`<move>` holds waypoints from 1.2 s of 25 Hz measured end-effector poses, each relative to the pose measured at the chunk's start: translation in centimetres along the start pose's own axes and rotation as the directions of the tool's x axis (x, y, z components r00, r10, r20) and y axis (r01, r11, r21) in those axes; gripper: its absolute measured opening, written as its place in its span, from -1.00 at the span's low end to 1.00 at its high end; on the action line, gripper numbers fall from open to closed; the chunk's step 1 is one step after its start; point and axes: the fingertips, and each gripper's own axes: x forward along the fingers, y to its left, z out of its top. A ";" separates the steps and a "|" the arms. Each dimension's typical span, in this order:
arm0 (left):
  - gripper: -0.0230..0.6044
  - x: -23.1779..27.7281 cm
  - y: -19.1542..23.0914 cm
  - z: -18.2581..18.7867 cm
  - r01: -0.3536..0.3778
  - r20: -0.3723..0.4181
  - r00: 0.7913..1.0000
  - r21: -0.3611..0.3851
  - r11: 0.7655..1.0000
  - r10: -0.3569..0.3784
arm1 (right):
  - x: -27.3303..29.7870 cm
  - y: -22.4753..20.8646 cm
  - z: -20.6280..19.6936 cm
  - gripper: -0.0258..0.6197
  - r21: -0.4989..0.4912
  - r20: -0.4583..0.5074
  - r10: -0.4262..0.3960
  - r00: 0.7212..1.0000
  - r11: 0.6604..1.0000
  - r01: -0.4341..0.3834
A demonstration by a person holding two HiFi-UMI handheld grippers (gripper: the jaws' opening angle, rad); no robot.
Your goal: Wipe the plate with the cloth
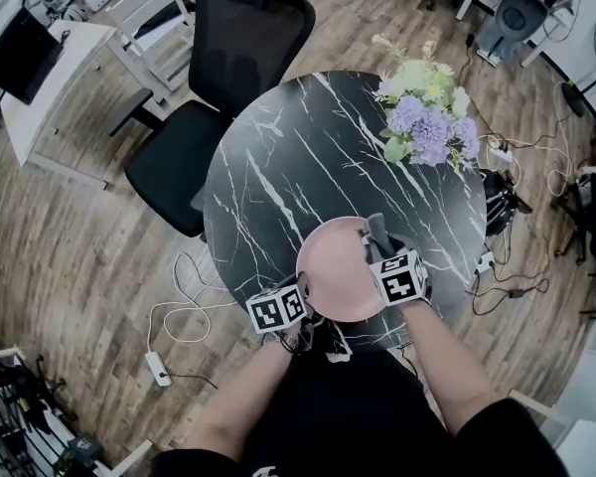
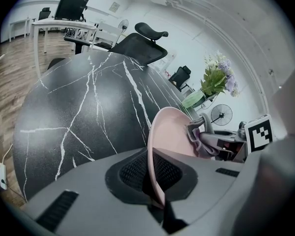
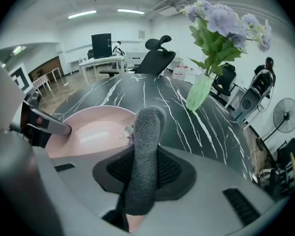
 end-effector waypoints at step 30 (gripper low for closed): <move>-0.83 0.0 -0.1 0.0 0.000 0.008 1.000 -0.002 1.000 0.000 | 0.4 16.3 -1.9 -0.57 -0.018 -0.093 0.425 0.900 0.903 -0.428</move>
